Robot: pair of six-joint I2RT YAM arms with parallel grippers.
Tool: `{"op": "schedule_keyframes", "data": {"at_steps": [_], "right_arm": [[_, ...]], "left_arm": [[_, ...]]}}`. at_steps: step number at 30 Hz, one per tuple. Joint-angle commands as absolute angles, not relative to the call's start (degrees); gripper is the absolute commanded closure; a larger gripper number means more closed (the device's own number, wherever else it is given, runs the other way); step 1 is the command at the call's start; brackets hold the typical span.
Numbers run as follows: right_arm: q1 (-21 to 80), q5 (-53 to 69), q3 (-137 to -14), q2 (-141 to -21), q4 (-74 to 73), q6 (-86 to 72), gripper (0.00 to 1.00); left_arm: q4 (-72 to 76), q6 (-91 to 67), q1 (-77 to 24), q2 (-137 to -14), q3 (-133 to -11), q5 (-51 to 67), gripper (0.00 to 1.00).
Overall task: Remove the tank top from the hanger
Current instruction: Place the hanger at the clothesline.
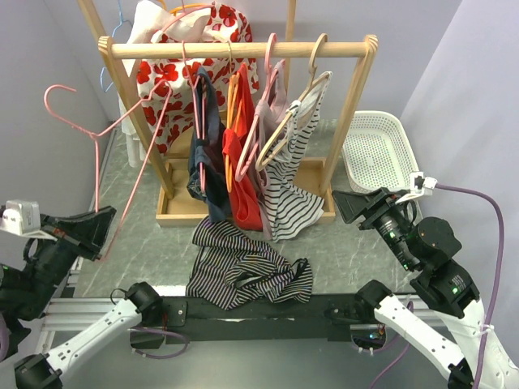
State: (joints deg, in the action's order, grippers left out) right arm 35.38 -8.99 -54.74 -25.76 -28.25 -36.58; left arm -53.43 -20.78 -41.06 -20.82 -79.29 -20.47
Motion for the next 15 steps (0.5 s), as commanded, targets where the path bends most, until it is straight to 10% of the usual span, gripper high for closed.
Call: {"op": "schedule_keyframes", "data": {"at_steps": [1,15], "right_arm": [[35.33,-9.76,-55.46,-25.93,-25.75,-36.74,0.24],[35.33,-10.72,-55.55,-25.31,-26.02,-35.07,0.21]], "left_arm": [[-53.35,-21.27,-40.34,-26.36,-81.48,-23.29,0.99],[-45.36,-19.43,-40.25,-42.44,-84.45,-29.7,0.99]]}}
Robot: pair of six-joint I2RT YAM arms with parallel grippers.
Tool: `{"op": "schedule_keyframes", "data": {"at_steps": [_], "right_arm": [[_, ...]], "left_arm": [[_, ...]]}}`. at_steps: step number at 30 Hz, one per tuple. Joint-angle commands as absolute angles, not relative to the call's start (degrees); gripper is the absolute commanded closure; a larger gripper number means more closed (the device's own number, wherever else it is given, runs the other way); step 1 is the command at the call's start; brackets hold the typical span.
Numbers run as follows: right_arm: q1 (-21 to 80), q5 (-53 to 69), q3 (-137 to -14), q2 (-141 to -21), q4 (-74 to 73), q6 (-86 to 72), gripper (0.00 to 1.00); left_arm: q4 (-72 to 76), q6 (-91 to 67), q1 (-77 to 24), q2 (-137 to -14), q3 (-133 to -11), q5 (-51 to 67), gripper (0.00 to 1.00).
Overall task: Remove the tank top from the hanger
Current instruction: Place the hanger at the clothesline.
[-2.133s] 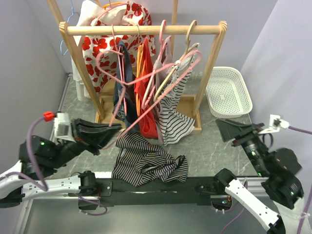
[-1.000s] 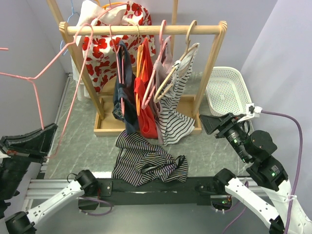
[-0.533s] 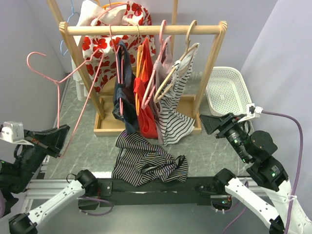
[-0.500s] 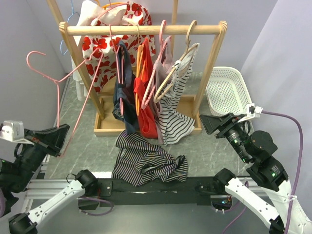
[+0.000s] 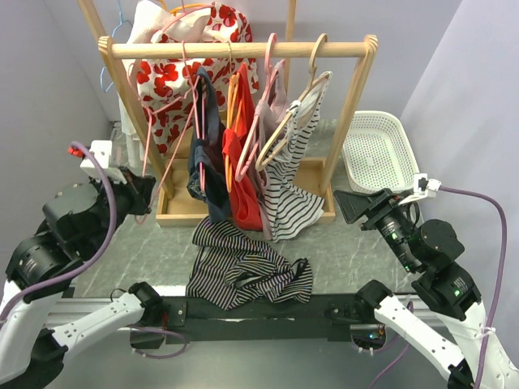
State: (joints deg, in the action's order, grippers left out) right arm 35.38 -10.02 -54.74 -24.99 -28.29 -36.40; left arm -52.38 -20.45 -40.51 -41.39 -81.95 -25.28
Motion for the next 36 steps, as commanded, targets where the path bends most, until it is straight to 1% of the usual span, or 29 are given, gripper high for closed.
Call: {"op": "schedule_keyframes", "data": {"at_steps": [1,10,15,20,30,34,36], "right_arm": [[35.33,-10.64,-55.46,-25.57,-25.84,-34.81,0.21],[35.33,-8.7,-53.44,-28.91,-22.77,-33.14,0.2],[35.33,-8.53,-53.61,-29.79,-22.59,-32.34,0.19],[35.33,-9.58,-54.14,-30.06,-23.11,-31.64,0.17],[35.24,-9.76,-54.05,-30.23,-22.94,-31.64,0.16],[35.24,-9.84,-53.88,-30.59,-22.59,-32.08,0.15],[35.25,-9.76,-53.88,-30.67,-22.5,-32.08,0.15]], "left_arm": [[-45.0,-19.08,-40.25,-43.15,-84.81,-30.4,0.99],[-40.96,-16.79,-40.25,-51.32,-88.06,-31.99,0.99],[-41.48,-15.65,-40.25,-55.63,-91.14,-36.55,0.99],[-44.28,-15.73,-40.25,-59.23,-93.07,-37.7,0.99],[-48.34,-18.11,-40.25,-58.19,-89.91,-39.82,0.99],[-48.6,-18.46,-40.34,-55.64,-88.95,-38.5,0.92],[-49.04,-18.81,-40.34,-55.11,-88.77,-38.06,0.85]]}}
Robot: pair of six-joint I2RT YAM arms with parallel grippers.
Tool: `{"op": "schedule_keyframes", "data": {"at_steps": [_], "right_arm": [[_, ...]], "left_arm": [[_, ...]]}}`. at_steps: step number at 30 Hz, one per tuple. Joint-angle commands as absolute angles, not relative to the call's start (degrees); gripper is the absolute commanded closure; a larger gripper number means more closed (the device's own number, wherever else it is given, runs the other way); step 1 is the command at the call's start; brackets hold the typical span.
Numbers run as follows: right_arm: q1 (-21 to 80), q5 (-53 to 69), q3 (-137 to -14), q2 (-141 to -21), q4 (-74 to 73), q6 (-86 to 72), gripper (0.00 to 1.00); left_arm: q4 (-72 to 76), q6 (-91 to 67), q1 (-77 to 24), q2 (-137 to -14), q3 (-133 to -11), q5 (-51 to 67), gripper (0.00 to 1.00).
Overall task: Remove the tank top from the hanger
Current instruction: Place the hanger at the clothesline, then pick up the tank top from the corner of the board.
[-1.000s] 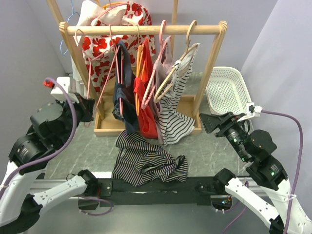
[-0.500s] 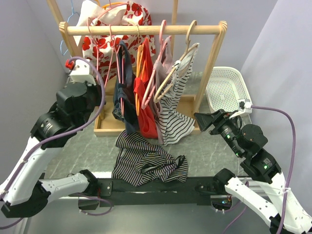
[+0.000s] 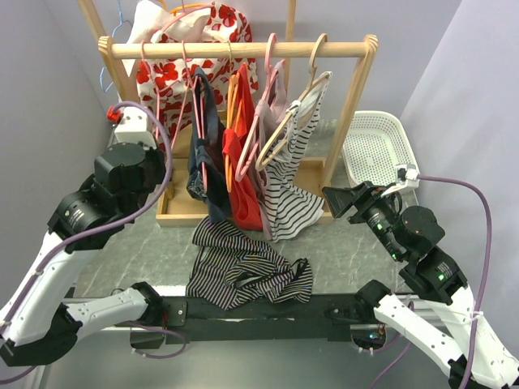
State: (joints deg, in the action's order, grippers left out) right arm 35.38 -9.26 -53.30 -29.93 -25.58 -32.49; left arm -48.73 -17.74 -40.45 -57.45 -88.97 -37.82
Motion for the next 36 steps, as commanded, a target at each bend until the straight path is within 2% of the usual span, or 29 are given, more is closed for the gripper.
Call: {"op": "schedule_keyframes", "data": {"at_steps": [1,4,7,8,15,16,18,19,21,22,25,30,32,34,36], "right_arm": [[35.24,-9.76,-53.79,-30.76,-22.41,-32.25,0.15],[35.25,-9.67,-53.7,-30.67,-22.24,-32.52,0.14],[35.33,-9.49,-53.7,-30.67,-22.15,-32.52,0.13],[35.25,-9.58,-53.7,-30.76,-22.24,-32.61,0.13],[35.24,-11.16,-54.31,-30.76,-24.25,-32.26,0.09],[35.24,-11.6,-54.49,-30.76,-24.78,-32.26,0.08],[35.33,-12.56,-54.84,-30.67,-25.84,-32.08,0.06],[35.25,-12.83,-55.02,-30.76,-26.19,-31.99,0.05],[35.25,-13.36,-55.2,-30.85,-26.89,-32.08,0.05],[35.24,-13.36,-55.2,-30.85,-26.89,-32.08,0.05],[35.33,-13.62,-55.28,-30.85,-27.16,-32.43,0.04],[35.24,-14.59,-55.72,-30.94,-28.3,-32.69,0.04],[35.33,-15.81,-56.51,-31.02,-29.88,-32.61,0.04],[35.25,-16.43,-57.04,-30.94,-31.19,-32.61,0.04],[35.25,-16.79,-57.65,-30.76,-32.86,-32.52,0.04]], "left_arm": [[-49.57,-18.9,-40.34,-54.67,-88.68,-37.97,0.84],[-50.18,-19.25,-40.34,-53.97,-87.98,-37.62,0.67],[-50.19,-19.25,-40.34,-53.09,-87.37,-36.92,0.6],[-50.27,-19.42,-40.34,-52.91,-87.36,-37.0,0.53],[-48.88,-20.3,-40.34,-47.83,-88.24,-38.49,0.5],[-48.43,-20.13,-40.34,-46.94,-87.81,-38.24,0.44],[-47.29,-19.95,-40.34,-45.1,-87.54,-37.36,0.4],[-46.68,-19.52,-40.34,-43.17,-87.45,-34.05,0.42],[-44.83,-18.55,-40.34,-41.06,-87.1,-29.9,0.4],[-42.3,-18.11,-40.34,-38.78,-86.66,-23.44,0.36],[-38.95,-15.91,-40.34,-35.86,-86.57,-12.43,0.34],[-41.31,-12.83,-40.34,-40.58,-86.84,17.1,0.28],[-41.31,-13.01,-40.34,-42.53,-83.51,26.3,0.36],[-39.3,-13.79,-40.34,-43.59,-77.39,29.95,0.42],[-36.65,-14.33,-40.34,-42.28,-73.32,30.85,0.43]]}}
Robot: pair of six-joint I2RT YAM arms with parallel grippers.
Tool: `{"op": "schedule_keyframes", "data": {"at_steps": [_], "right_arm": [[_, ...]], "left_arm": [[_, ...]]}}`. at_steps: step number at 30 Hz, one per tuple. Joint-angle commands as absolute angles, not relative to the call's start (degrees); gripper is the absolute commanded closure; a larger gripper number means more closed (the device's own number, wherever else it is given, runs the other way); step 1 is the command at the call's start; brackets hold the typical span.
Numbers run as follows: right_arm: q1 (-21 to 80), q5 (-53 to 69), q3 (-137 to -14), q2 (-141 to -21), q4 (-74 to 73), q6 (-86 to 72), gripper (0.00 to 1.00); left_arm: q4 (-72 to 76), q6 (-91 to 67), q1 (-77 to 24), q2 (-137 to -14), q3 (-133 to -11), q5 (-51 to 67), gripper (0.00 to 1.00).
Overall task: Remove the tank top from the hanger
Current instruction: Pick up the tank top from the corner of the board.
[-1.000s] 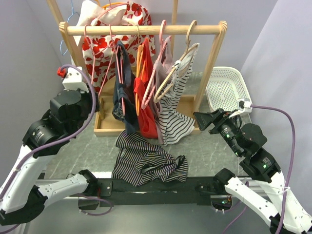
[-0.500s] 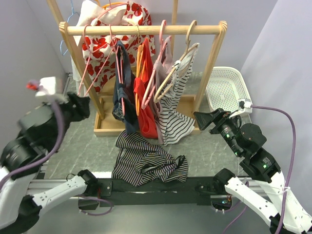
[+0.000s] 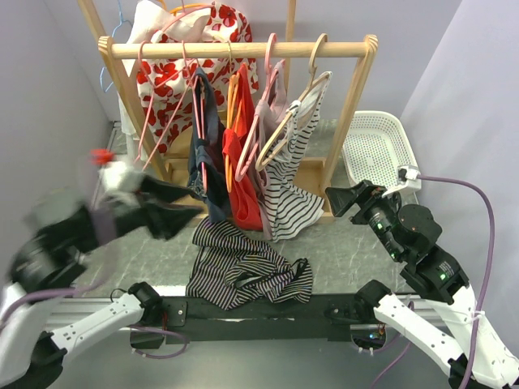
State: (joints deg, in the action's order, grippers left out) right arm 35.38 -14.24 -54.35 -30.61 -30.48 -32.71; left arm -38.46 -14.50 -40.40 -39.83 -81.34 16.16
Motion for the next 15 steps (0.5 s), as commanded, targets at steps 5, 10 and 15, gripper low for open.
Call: {"op": "schedule_keyframes", "data": {"at_steps": [5,10,15], "right_arm": [[35.25,-12.16,-56.35,-30.59,-36.04,-31.04,0.04],[35.33,-0.99,-53.45,-38.21,-40.06,-28.39,0.04],[36.82,7.73,-46.86,-45.08,-36.22,-28.12,0.05]], "left_arm": [[-39.11,-14.06,-40.34,-40.08,-66.98,28.3,0.39],[-40.86,-17.57,-40.78,-36.83,-59.35,27.61,0.4],[-49.56,-21.62,-41.48,-37.35,-57.57,12.06,0.47]]}}
